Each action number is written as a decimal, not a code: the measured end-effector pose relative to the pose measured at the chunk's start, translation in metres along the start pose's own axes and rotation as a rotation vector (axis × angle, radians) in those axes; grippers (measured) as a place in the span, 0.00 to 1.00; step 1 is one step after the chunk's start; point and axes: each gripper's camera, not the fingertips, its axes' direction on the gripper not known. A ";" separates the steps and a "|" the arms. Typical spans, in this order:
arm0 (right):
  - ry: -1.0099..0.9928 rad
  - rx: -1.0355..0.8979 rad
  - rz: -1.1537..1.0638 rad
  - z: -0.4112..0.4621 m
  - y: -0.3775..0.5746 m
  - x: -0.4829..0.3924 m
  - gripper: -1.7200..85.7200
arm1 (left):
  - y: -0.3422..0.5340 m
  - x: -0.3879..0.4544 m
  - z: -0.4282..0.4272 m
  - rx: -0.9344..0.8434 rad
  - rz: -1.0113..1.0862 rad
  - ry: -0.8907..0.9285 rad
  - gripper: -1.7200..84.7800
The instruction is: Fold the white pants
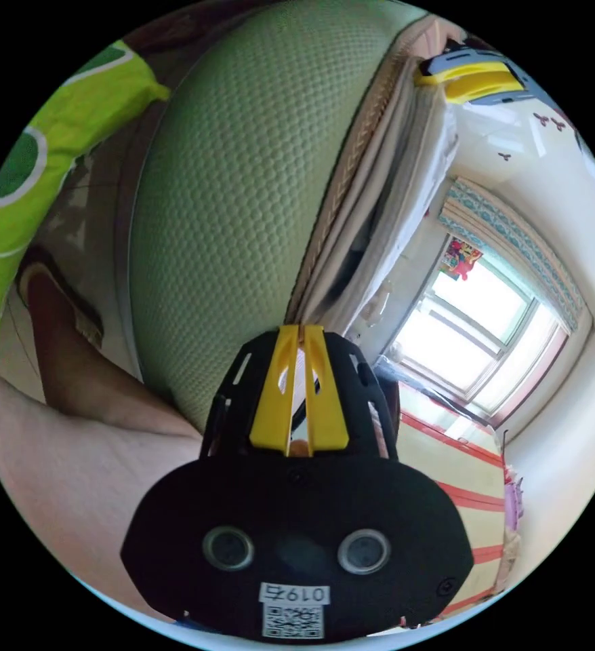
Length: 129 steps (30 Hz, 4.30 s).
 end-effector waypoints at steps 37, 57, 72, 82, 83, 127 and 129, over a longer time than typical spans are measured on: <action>0.093 0.034 0.074 -0.044 -0.025 0.002 0.08 | -0.033 -0.017 -0.027 0.002 0.002 -0.017 0.10; 0.173 0.068 0.059 -0.108 -0.097 -0.049 0.11 | -0.030 -0.082 -0.040 0.033 -0.025 0.039 0.10; 0.132 0.211 0.100 -0.086 -0.054 -0.124 0.13 | 0.020 -0.181 -0.055 0.035 -0.178 0.177 0.05; -0.183 0.107 0.624 0.035 -0.084 -0.088 0.08 | 0.021 -0.280 0.009 -0.073 -0.466 0.253 0.03; -0.227 0.088 0.580 0.051 -0.093 -0.108 0.05 | 0.024 -0.280 0.020 -0.101 -0.456 0.273 0.03; -1.340 0.450 0.612 0.699 -0.188 -0.191 0.08 | 0.078 -0.456 0.122 0.130 -0.739 0.427 0.03; -1.334 0.419 0.517 0.708 -0.219 -0.198 0.08 | 0.077 -0.457 0.124 0.132 -0.736 0.426 0.03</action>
